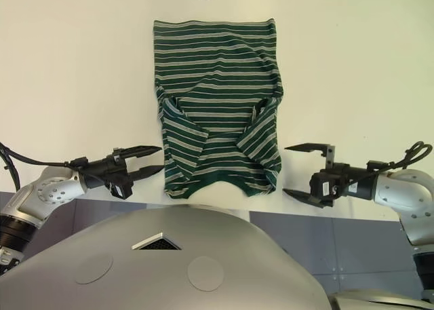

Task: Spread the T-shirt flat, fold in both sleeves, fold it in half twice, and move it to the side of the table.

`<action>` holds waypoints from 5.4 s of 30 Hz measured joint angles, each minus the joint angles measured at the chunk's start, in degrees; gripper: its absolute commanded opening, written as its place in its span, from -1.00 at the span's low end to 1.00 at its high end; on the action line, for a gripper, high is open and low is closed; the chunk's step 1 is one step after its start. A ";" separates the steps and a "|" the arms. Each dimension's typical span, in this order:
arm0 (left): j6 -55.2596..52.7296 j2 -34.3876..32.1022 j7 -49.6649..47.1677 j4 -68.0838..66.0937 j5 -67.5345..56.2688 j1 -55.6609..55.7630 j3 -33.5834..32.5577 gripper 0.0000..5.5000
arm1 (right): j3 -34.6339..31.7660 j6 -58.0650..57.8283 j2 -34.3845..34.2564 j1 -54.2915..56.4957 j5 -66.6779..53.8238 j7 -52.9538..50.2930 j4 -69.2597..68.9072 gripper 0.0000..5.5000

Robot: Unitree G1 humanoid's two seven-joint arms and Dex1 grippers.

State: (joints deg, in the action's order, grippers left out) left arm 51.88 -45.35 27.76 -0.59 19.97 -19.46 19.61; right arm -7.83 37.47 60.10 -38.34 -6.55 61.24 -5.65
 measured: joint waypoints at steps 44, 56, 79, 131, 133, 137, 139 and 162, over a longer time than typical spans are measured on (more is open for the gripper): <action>0.18 0.03 -0.91 1.39 1.19 1.34 5.14 -0.09 | 5.62 0.48 -2.15 4.89 -0.02 -0.65 0.23 -0.99; -0.95 -8.00 -0.14 6.01 2.97 -0.43 -0.11 -0.09 | 5.95 0.53 -2.16 5.94 0.02 -0.70 0.41 -0.99; -1.98 -1.35 1.44 9.03 6.26 3.47 6.02 0.30 | 10.74 -0.82 -4.57 9.64 2.20 -3.09 0.37 -1.00; 5.94 -13.77 4.70 4.91 -24.65 -0.81 -3.81 -0.99 | -3.27 0.14 -2.28 3.98 -16.96 6.93 2.97 -1.00; 7.01 -14.98 5.73 6.08 -28.28 -1.99 -4.11 -0.99 | -4.07 0.11 -2.42 3.86 -18.73 8.34 2.98 -1.00; 7.64 -15.43 7.83 6.21 -29.74 -3.12 -5.18 -0.99 | -5.75 -0.18 -2.89 3.57 -21.02 10.64 2.85 -1.00; 8.19 -15.47 8.45 6.80 -29.76 -4.77 -5.68 -0.99 | -6.49 -0.24 -3.32 2.84 -22.26 11.37 2.53 -1.00; -13.97 9.30 -1.46 -14.18 -16.36 21.40 -10.54 -0.99 | 2.49 -6.86 -16.13 35.41 7.01 -12.26 15.49 -1.00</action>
State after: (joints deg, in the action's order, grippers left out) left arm 37.91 -36.05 26.30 -14.77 3.61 1.94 9.06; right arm -5.34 30.60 43.97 -2.93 0.47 48.99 9.84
